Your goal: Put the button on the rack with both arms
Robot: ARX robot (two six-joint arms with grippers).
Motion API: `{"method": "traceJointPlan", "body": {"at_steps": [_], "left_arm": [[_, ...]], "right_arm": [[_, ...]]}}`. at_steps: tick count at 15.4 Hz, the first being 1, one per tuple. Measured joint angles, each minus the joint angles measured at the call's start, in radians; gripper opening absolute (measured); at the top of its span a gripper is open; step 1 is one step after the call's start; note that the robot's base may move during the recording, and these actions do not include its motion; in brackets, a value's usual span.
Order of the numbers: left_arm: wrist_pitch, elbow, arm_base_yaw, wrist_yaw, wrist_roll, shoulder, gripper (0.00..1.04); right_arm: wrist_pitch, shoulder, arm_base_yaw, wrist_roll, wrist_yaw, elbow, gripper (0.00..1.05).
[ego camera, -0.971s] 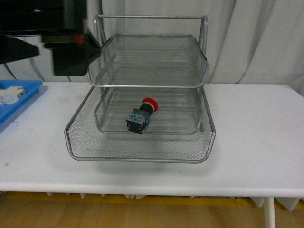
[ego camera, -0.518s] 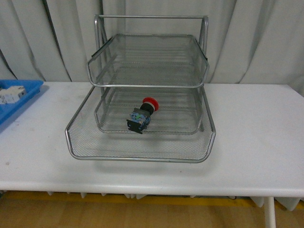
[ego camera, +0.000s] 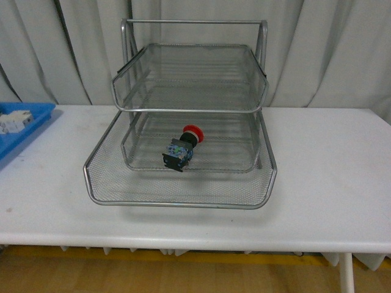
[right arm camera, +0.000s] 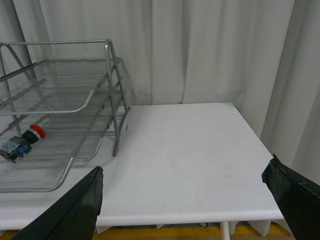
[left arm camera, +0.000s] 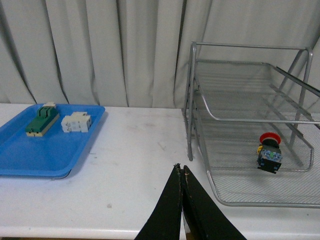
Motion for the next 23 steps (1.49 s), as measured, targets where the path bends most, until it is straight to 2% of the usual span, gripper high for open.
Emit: {"method": "traceJointPlan", "body": {"at_steps": [5, 6, 7, 16, 17, 18, 21, 22, 23], "left_arm": [[-0.009, -0.040, 0.000, 0.000, 0.000, -0.075, 0.02], [-0.070, -0.049, 0.000, 0.000, 0.000, -0.114, 0.02], [-0.196, -0.049, 0.000, 0.000, 0.000, -0.220, 0.02], [-0.195, -0.049, 0.002, 0.000, 0.000, -0.248, 0.02], [-0.195, -0.049, 0.002, 0.000, 0.000, -0.248, 0.07], [-0.195, -0.049, 0.002, 0.000, 0.000, -0.248, 0.21], [-0.195, -0.049, 0.002, 0.000, 0.000, -0.248, 0.56], [-0.195, -0.049, 0.002, 0.000, 0.000, -0.248, 0.68], [-0.195, -0.049, 0.002, 0.000, 0.000, -0.248, 0.85]], "right_arm": [[0.000, 0.000, 0.000, 0.000, 0.000, 0.000, 0.98], [0.000, 0.000, 0.000, 0.000, 0.000, 0.000, 0.98], [0.000, 0.000, 0.000, 0.000, 0.000, 0.000, 0.98], [0.000, 0.000, 0.000, 0.000, 0.000, 0.000, 0.98], [0.000, 0.000, 0.000, 0.000, 0.000, 0.000, 0.98], [0.000, 0.000, 0.000, 0.000, 0.000, 0.000, 0.98], [0.013, 0.003, -0.004, -0.004, -0.013, 0.000, 0.98], [0.214, 0.107, -0.056, -0.011, -0.106, 0.003, 0.98], [0.402, 0.345, -0.059, 0.005, -0.108, 0.043, 0.98]]}}
